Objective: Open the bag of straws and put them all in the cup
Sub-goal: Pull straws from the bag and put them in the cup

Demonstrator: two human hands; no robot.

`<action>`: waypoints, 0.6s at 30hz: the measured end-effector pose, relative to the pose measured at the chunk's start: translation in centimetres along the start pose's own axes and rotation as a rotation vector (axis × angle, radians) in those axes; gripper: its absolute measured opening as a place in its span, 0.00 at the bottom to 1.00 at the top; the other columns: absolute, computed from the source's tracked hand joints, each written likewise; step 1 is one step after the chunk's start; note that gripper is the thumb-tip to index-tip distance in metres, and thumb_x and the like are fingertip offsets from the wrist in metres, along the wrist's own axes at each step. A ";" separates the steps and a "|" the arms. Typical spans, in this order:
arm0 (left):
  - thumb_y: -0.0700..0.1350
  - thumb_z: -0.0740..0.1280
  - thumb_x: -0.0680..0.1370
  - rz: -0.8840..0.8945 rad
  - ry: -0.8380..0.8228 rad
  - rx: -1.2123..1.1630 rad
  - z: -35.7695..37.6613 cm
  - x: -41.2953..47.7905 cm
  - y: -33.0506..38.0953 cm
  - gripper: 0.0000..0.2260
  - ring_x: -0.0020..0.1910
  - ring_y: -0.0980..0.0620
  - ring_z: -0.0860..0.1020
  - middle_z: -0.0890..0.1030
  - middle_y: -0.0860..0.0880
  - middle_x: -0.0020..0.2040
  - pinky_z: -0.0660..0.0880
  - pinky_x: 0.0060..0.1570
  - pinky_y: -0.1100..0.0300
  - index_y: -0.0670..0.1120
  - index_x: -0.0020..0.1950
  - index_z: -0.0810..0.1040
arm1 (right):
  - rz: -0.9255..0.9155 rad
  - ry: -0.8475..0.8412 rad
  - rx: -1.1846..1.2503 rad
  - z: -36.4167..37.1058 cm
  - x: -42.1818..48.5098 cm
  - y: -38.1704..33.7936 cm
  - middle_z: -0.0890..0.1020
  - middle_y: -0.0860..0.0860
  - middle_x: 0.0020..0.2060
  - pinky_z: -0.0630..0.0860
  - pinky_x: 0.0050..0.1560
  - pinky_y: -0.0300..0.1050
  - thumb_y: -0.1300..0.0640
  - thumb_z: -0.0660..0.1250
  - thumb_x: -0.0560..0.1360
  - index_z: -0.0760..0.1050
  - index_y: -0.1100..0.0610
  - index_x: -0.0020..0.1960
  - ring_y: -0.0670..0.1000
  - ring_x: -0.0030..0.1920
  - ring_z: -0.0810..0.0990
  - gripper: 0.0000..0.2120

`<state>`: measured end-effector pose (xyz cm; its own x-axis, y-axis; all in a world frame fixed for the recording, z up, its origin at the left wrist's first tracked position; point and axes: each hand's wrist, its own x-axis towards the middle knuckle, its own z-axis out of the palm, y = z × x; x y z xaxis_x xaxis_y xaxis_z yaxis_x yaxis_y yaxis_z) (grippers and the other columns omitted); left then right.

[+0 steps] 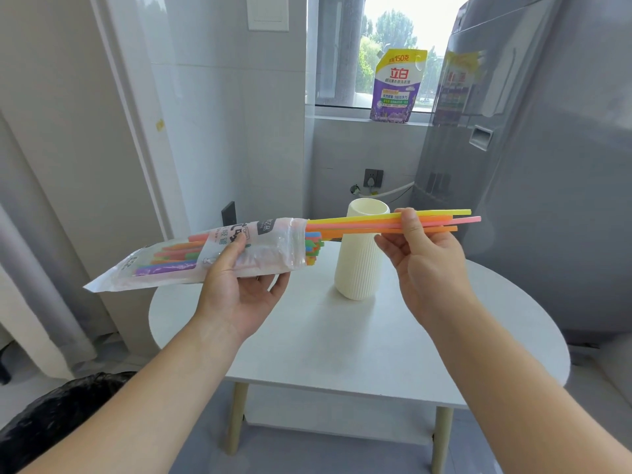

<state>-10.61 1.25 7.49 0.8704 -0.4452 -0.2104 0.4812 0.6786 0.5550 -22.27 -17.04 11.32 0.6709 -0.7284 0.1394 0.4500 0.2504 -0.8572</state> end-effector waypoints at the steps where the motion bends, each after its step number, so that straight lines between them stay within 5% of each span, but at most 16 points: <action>1: 0.49 0.73 0.77 0.002 0.006 -0.002 -0.1 0.0 0.1 0.22 0.56 0.48 0.85 0.87 0.49 0.55 0.80 0.56 0.49 0.51 0.70 0.78 | -0.018 -0.003 -0.016 0.0 0.0 -0.1 0.86 0.51 0.40 0.82 0.49 0.43 0.56 0.64 0.82 0.80 0.61 0.50 0.50 0.44 0.86 0.09; 11: 0.49 0.73 0.77 0.021 0.049 -0.015 -0.8 1.2 1.1 0.20 0.55 0.49 0.86 0.87 0.49 0.58 0.81 0.52 0.52 0.51 0.69 0.79 | -0.091 0.059 -0.150 -0.3 0.0 -3.2 0.86 0.47 0.33 0.83 0.51 0.47 0.56 0.63 0.82 0.77 0.60 0.46 0.49 0.40 0.87 0.10; 18: 0.50 0.73 0.76 0.022 0.074 -0.026 -1.1 2.0 1.2 0.14 0.57 0.49 0.85 0.87 0.49 0.54 0.81 0.53 0.52 0.50 0.61 0.81 | -0.128 0.154 -0.159 -0.8 0.6 -4.8 0.83 0.51 0.40 0.83 0.51 0.46 0.56 0.65 0.82 0.77 0.59 0.46 0.48 0.40 0.87 0.08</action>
<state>-8.20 1.82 6.90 0.8857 -0.3861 -0.2577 0.4634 0.7030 0.5395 -24.52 -19.19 15.13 0.5114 -0.8392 0.1849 0.4188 0.0556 -0.9064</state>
